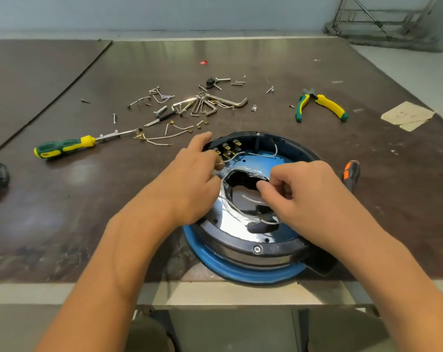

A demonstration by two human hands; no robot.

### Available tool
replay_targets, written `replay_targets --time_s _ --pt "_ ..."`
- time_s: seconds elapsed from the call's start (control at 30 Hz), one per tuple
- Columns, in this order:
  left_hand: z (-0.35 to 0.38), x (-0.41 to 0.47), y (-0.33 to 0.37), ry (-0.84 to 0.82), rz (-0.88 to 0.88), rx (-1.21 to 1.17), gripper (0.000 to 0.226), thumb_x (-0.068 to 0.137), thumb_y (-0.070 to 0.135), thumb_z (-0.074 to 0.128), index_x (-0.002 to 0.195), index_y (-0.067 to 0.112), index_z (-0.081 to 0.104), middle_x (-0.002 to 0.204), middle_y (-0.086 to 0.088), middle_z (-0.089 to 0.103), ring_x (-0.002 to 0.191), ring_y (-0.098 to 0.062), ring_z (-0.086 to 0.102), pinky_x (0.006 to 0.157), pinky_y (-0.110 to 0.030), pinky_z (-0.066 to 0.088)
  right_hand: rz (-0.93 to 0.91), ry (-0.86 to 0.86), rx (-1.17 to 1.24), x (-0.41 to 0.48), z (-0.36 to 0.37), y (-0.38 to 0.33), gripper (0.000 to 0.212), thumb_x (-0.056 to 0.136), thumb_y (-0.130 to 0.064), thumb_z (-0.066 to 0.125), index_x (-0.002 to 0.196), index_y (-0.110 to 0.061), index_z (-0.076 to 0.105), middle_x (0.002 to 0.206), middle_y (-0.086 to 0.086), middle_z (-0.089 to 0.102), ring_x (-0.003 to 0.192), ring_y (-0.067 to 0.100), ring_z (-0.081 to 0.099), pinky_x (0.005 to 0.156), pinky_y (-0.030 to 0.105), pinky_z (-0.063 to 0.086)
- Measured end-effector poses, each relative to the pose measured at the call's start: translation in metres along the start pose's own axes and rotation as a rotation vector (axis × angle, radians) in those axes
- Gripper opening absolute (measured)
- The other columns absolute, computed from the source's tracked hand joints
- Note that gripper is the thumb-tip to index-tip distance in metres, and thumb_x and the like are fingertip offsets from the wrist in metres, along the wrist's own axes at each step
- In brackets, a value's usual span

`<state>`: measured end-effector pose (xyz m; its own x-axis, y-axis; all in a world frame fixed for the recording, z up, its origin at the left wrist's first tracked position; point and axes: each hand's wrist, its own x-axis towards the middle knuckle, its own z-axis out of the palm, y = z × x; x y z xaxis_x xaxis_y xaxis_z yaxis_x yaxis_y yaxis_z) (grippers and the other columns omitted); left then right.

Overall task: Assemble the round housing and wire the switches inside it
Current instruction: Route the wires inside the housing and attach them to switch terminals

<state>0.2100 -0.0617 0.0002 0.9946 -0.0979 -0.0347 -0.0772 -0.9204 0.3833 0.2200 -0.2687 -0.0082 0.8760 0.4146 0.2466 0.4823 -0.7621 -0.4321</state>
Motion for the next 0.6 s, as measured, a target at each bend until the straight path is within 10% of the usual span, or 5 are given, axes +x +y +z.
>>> replay_targets --time_s 0.33,0.6 --pt "0.004 -0.01 0.014 0.237 -0.022 0.213 0.031 0.096 0.045 0.053 0.088 0.023 0.073 0.149 0.003 0.037 0.125 -0.022 0.047 0.073 -0.038 0.042 0.092 0.094 0.025 -0.016 0.012 -0.022 0.034 0.095 -0.043 0.055 0.068 -0.022 0.051 0.06 -0.005 0.054 0.056 0.015 0.052 0.054 0.04 0.048" --pt "0.001 -0.013 0.001 0.218 -0.136 -0.06 0.023 0.092 0.035 0.065 0.084 0.019 0.079 0.154 -0.001 0.034 0.137 -0.019 0.038 0.104 -0.038 0.04 -0.043 0.111 0.059 0.001 -0.009 -0.014 0.004 0.09 -0.029 0.066 0.091 -0.029 0.062 0.068 -0.012 0.056 0.083 0.014 0.051 0.068 0.037 0.045"
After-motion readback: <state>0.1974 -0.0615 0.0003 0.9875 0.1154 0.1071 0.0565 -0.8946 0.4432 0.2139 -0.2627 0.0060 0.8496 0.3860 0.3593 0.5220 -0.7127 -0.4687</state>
